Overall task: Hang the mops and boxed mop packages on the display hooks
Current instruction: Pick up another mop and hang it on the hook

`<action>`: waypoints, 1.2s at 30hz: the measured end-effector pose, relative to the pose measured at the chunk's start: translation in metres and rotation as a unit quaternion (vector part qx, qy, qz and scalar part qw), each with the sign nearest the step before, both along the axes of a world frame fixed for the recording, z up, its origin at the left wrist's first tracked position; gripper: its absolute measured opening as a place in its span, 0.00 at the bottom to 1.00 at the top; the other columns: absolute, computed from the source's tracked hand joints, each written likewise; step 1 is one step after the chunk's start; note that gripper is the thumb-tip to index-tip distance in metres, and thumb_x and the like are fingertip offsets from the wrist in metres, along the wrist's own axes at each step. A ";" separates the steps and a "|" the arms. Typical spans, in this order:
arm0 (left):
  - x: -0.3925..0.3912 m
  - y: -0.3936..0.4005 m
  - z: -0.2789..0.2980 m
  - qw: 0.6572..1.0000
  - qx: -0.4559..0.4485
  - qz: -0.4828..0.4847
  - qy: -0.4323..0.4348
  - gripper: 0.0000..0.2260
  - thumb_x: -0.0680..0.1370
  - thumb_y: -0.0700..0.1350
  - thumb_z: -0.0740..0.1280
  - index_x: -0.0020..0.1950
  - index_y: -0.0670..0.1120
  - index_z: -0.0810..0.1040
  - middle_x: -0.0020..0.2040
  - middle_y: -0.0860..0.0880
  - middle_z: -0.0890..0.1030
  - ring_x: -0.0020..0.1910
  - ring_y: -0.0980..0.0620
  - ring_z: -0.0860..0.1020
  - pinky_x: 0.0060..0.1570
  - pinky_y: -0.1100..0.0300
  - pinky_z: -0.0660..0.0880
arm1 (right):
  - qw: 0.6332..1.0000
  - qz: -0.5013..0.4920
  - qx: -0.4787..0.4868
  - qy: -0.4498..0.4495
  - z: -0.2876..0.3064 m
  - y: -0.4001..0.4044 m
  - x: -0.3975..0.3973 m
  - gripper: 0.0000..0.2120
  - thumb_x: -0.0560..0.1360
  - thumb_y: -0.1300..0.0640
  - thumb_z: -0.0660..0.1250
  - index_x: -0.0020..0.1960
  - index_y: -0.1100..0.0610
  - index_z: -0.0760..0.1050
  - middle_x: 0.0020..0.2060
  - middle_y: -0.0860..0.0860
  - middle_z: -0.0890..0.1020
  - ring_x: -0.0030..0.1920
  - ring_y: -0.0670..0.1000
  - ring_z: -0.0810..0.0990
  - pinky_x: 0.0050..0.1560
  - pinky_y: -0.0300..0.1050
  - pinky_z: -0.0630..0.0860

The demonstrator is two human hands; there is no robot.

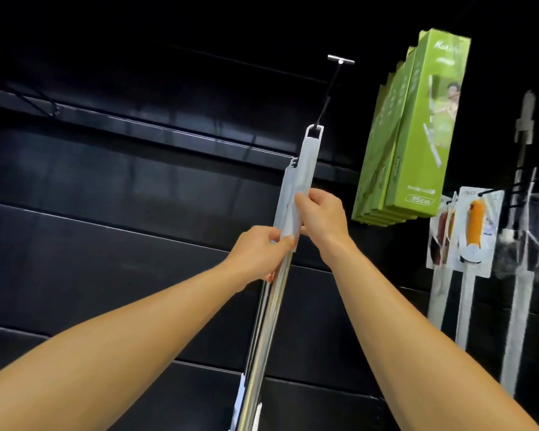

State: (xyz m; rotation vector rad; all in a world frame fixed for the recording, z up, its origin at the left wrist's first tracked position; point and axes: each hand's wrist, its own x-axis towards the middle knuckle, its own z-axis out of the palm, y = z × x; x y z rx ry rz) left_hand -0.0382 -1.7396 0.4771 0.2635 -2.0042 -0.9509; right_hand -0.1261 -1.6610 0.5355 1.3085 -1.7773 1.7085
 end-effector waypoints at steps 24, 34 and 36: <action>0.029 -0.002 -0.098 0.970 -0.216 0.101 -0.042 0.24 0.79 0.48 0.67 0.75 0.50 0.69 0.70 0.51 0.75 0.68 0.51 0.73 0.65 0.58 0.69 | 0.923 -0.214 0.281 0.155 -0.143 0.078 0.003 0.29 0.78 0.49 0.69 0.77 0.51 0.65 0.74 0.50 0.70 0.73 0.54 0.70 0.69 0.53 0.71; 0.116 0.054 -0.216 0.960 -0.249 -0.030 -0.125 0.25 0.78 0.49 0.68 0.74 0.47 0.70 0.72 0.48 0.73 0.70 0.45 0.71 0.68 0.50 0.68 | 0.856 -0.295 0.417 0.078 -0.279 0.199 0.126 0.31 0.77 0.46 0.68 0.77 0.54 0.65 0.74 0.51 0.70 0.75 0.55 0.65 0.74 0.53 0.67; 0.132 0.074 -0.243 0.956 -0.249 -0.058 -0.147 0.26 0.78 0.49 0.68 0.75 0.47 0.69 0.75 0.47 0.70 0.72 0.45 0.68 0.70 0.50 0.66 | 0.841 -0.304 0.444 0.063 -0.302 0.226 0.155 0.30 0.78 0.47 0.68 0.76 0.55 0.66 0.73 0.53 0.71 0.75 0.56 0.66 0.73 0.51 0.66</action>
